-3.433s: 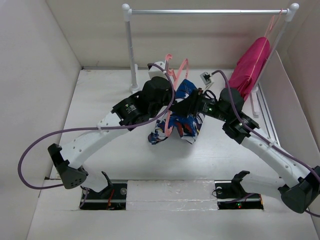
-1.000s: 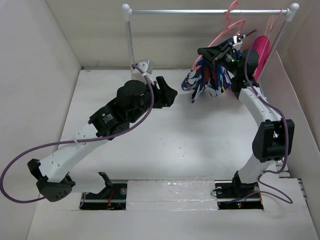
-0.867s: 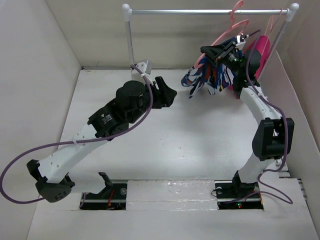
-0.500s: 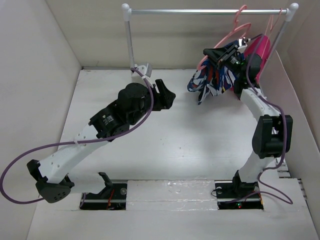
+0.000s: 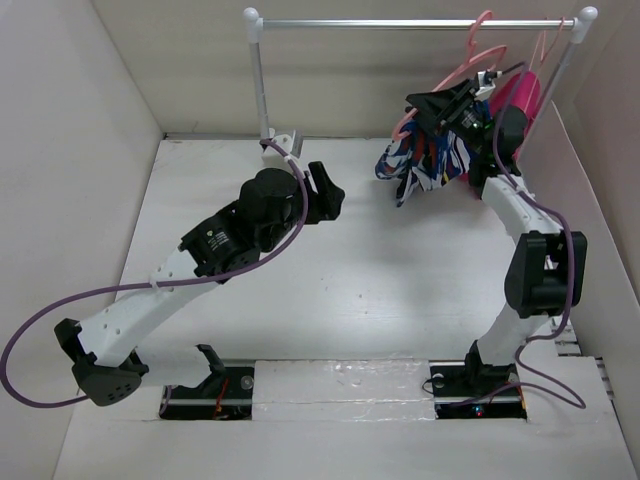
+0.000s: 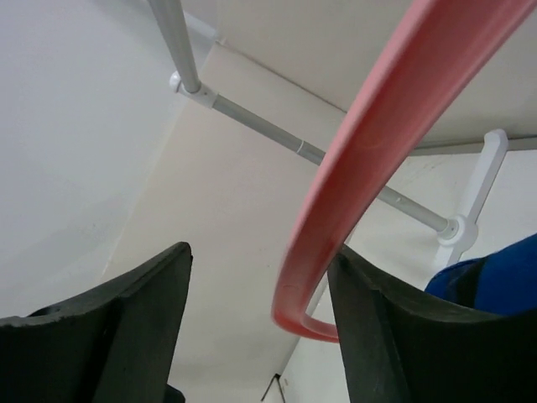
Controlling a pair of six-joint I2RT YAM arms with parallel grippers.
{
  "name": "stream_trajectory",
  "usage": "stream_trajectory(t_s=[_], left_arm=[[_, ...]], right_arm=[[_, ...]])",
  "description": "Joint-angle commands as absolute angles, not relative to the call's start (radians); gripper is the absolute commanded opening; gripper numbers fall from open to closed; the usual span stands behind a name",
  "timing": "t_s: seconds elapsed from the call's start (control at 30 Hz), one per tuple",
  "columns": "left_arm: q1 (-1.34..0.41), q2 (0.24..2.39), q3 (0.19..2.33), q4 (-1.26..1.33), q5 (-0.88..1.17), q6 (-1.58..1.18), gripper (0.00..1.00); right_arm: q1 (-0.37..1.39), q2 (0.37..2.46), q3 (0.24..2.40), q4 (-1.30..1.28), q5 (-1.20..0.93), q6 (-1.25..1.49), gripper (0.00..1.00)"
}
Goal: Place the trousers on the hanger
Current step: Hang the hanger with trousers onto the clothesline
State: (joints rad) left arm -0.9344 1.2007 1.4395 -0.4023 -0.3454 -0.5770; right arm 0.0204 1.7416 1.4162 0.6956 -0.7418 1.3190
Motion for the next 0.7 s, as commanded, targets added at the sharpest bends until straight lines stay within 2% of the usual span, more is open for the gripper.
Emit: stream_trajectory(t_s=[0.0,0.17,0.4,0.47,0.5,0.53,0.57,0.6,0.67], left_arm=[[-0.936,1.170,1.445,-0.400,-0.376,-0.563,0.55],[-0.936,1.164,1.443,-0.394,-0.382,-0.557,0.56],[-0.936,1.172,1.463,-0.397,-0.387,-0.537,0.56],[-0.936,1.173,1.463,-0.391,-0.387,-0.532,0.55],[-0.936,1.173,1.462,-0.388,-0.382,-0.532,0.55],[-0.936,1.173,1.457,-0.385,-0.379,-0.528,0.54],[-0.936,1.177,1.454,-0.380,-0.374,-0.526,0.50],[-0.936,1.178,1.450,-0.377,-0.362,-0.526,0.47],[-0.936,1.181,1.437,-0.367,-0.347,-0.523,0.39]], right_arm=[[0.031,1.654,1.405,0.660,-0.738,1.188,0.73],[-0.023,1.476,1.278,0.470,-0.695,1.005,0.78],[-0.143,1.326,1.175,0.355,-0.735,0.891,0.79],[-0.185,1.295,1.172,0.267,-0.721,0.812,0.76],[-0.196,1.266,1.172,0.235,-0.704,0.781,0.69],[-0.207,1.256,1.173,0.172,-0.645,0.752,0.32],[-0.216,1.252,1.193,0.134,-0.612,0.682,0.11],[-0.230,1.264,1.210,0.095,-0.579,0.639,0.00],[-0.230,1.294,1.291,-0.036,-0.496,0.521,0.00]])
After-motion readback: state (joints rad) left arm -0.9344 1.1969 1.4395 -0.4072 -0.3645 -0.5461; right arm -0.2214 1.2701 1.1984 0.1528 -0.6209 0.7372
